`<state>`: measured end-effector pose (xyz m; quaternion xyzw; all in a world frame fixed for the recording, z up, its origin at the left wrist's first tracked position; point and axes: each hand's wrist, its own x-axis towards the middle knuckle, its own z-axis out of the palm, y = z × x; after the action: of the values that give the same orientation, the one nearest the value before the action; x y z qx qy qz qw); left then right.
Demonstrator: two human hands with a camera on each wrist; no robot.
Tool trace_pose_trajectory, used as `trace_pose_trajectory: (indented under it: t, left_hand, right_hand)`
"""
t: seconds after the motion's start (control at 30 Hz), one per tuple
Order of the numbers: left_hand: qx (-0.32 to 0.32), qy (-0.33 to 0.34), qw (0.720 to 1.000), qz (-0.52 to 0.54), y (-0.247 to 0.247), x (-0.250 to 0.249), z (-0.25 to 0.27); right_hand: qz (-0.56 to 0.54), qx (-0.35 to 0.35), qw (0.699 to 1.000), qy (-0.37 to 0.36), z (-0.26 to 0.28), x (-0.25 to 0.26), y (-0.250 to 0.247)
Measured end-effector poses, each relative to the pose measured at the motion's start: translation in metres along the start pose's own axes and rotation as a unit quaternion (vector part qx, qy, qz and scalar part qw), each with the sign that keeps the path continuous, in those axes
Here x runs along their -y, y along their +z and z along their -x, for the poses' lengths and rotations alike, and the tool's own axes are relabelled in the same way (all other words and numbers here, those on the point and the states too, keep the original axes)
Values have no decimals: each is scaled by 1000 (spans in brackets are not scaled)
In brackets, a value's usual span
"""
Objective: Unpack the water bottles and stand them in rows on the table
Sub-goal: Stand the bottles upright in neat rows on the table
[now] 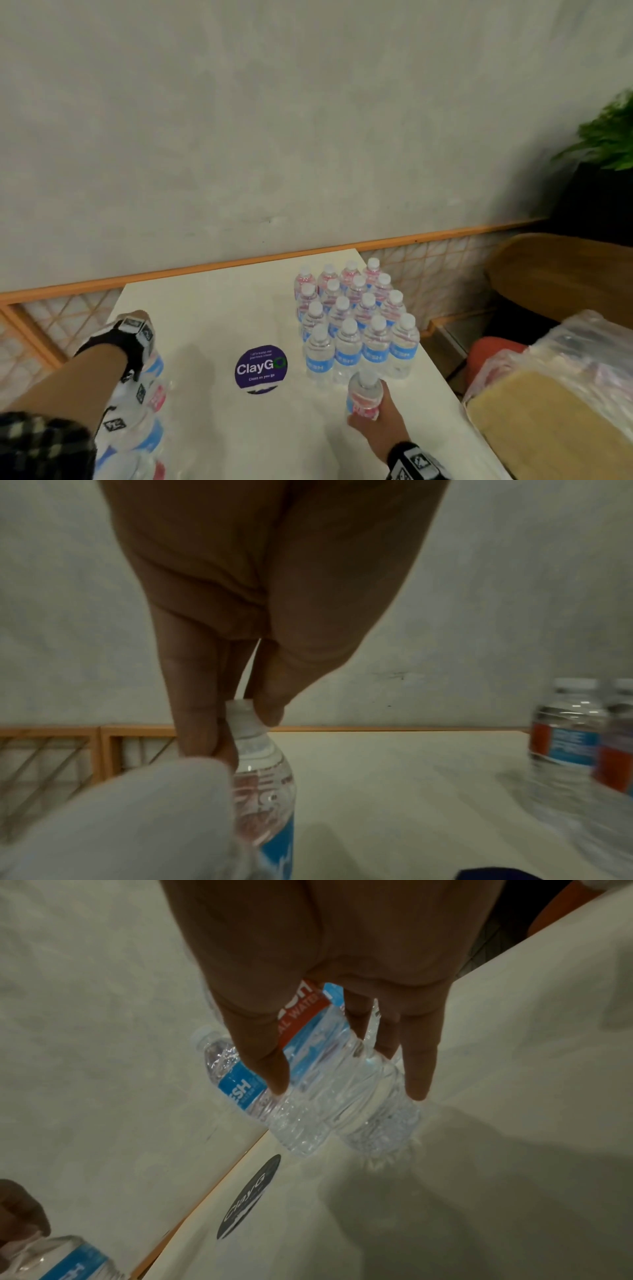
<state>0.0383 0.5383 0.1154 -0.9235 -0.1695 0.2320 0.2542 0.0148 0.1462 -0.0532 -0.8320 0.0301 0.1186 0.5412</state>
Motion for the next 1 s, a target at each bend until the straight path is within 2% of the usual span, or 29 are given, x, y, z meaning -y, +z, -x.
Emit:
trace_pose_trajectory:
  t: [0.13,0.27,0.43,0.57,0.67,0.8,0.9,0.93,1.0]
  left_hand:
    - [2,32,994,109,-12,-26,-8]
    - [-57,108,972,200,-30,-79,-6]
    - [-64,219,944,238,-54,-143,22]
    - [-60,268,932,238,-62,-174,39]
    - [-69,301,911,273,-61,-187,46]
    - [-93,301,876,365,-55,-199,61]
    - [-97,272,824,487,-36,-207,67]
    - [-90,260,808,520,-27,-210,68]
    - [-57,242,794,554,-4,-218,65]
  right_hand:
    - [-12,-19,1000,12,-14,3,4]
    - [-12,-12,1000,5,-23,7,3]
    - [-15,13,1000,20,-28,4,-2]
    - [-19,21,999,20,-30,1,-4]
    - [-13,25,1000,14,-32,1,-4]
    - [-22,28,999,29,-29,-5,-5]
    - [-38,24,998,49,-18,-12,-5]
    - [-35,25,998,56,-15,-14,-5]
    - [-40,23,997,63,-13,-19,-5]
